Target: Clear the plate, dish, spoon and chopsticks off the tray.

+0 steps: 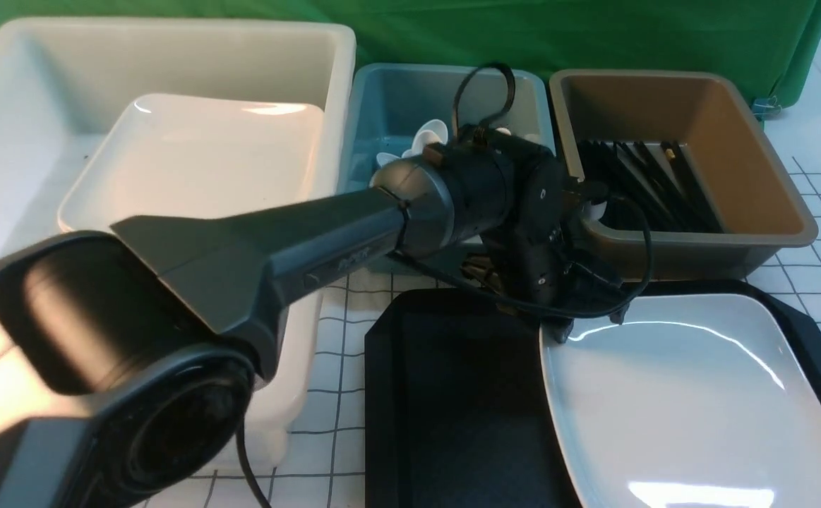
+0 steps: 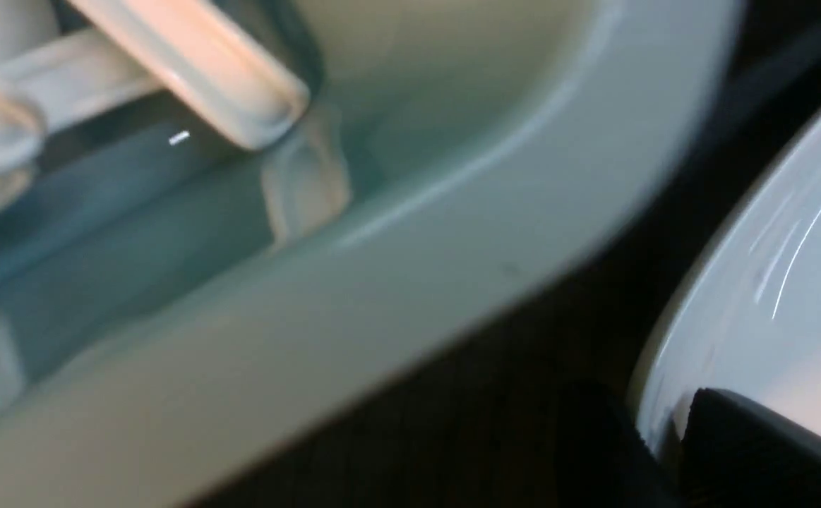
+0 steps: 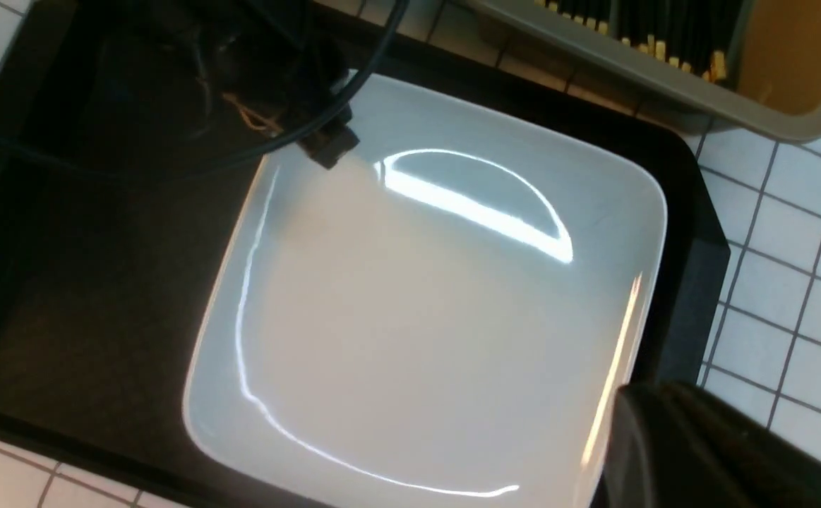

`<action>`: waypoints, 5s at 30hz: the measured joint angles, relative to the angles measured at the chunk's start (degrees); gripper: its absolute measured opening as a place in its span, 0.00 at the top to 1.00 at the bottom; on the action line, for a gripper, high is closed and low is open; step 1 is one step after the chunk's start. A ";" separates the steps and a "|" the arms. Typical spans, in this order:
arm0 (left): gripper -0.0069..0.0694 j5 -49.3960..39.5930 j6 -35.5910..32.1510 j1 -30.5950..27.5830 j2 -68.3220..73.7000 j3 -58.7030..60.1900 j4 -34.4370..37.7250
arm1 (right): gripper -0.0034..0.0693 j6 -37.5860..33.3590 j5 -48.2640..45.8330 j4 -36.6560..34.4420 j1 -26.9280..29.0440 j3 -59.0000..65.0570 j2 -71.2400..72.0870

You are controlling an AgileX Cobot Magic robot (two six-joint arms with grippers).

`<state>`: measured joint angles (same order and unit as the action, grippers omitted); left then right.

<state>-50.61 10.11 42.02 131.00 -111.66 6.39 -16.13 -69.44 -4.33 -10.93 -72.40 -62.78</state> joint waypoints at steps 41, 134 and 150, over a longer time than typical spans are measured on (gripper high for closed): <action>0.87 -9.07 -15.74 -52.79 -36.69 -1.87 24.79 | 0.95 -13.03 0.13 -24.77 -10.95 -23.71 -10.59; 0.91 4.80 -19.06 -15.57 -90.31 50.50 9.65 | 0.95 22.86 20.60 17.68 -25.63 0.00 22.43; 0.91 24.00 -11.35 -15.57 -110.46 84.13 12.52 | 0.91 38.32 70.84 21.71 -25.63 53.22 62.59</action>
<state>-26.61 -1.24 26.45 20.54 -27.53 18.91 22.20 1.40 17.39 -36.56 -19.18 -0.19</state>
